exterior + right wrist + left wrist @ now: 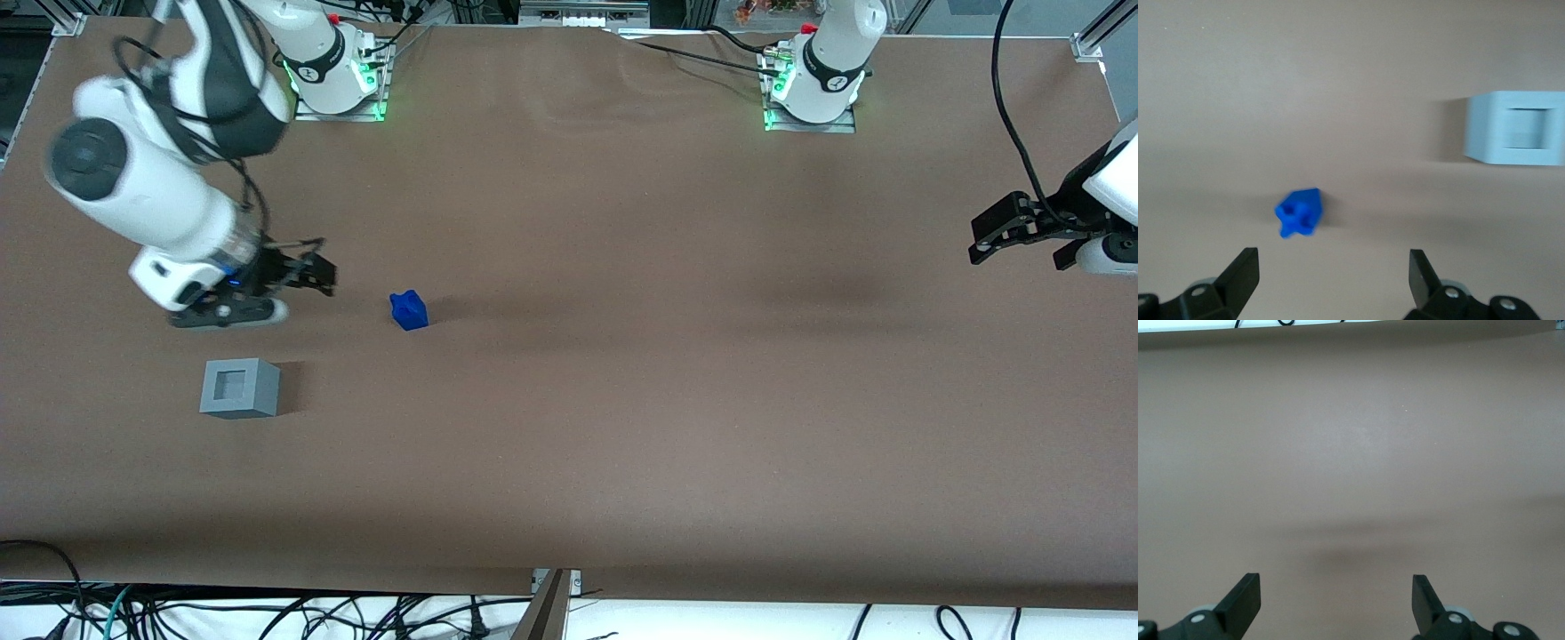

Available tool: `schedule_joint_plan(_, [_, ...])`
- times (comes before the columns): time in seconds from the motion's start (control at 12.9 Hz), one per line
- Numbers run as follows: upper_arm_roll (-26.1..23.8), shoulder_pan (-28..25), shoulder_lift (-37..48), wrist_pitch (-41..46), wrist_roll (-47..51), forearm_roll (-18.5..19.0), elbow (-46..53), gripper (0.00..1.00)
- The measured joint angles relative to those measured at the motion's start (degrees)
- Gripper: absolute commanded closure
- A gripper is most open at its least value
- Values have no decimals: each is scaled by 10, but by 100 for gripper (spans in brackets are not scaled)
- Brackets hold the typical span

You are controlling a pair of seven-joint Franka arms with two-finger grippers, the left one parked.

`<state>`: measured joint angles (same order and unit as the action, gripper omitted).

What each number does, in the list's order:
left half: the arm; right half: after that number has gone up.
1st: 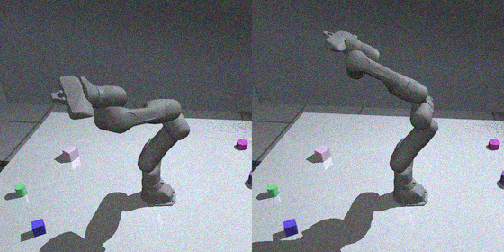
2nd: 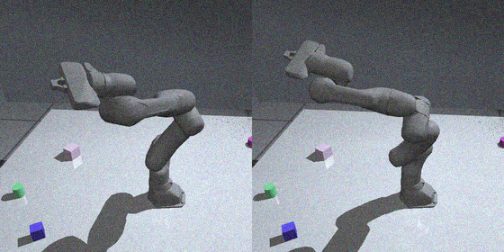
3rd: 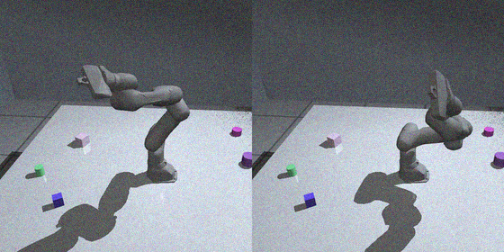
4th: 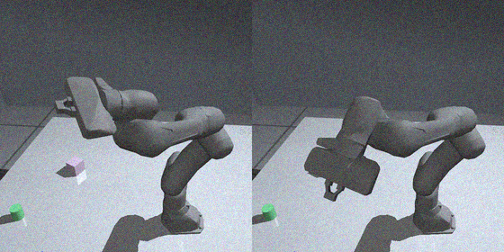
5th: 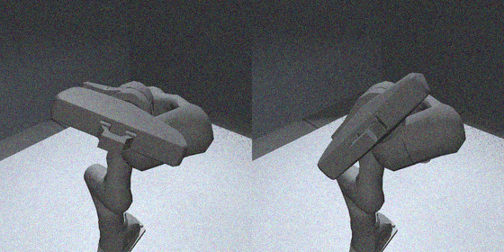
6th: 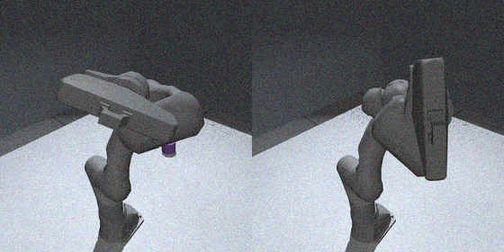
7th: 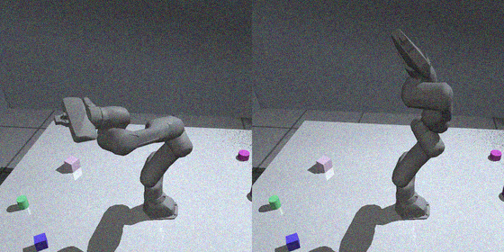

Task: Insert blue part into gray base with right arm
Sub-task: 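Move the open right gripper over the blue block, then lower the right gripper and close it on the blue block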

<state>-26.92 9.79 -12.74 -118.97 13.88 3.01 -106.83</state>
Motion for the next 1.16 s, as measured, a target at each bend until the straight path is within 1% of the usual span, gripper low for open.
schedule_joint_plan(0.15, [-21, -3, -28, -97, 37, 2, -46, 1])
schedule_joint_plan(0.31, [-31, -4, -51, -200, 44, 3, -97, 1])
schedule_joint_plan(0.46, [-34, -4, -72, -274, 45, 14, -135, 1])
schedule_joint_plan(0.7, [-35, -5, -98, -311, 45, 49, -151, 1])
schedule_joint_plan(0.93, [-36, -9, -103, -336, 45, 55, -173, 2])
schedule_joint_plan(1.01, [-36, -10, -105, -345, 45, 57, -182, 6])
schedule_joint_plan(1.16, [-35, -10, -110, -355, 45, 62, -194, 23])
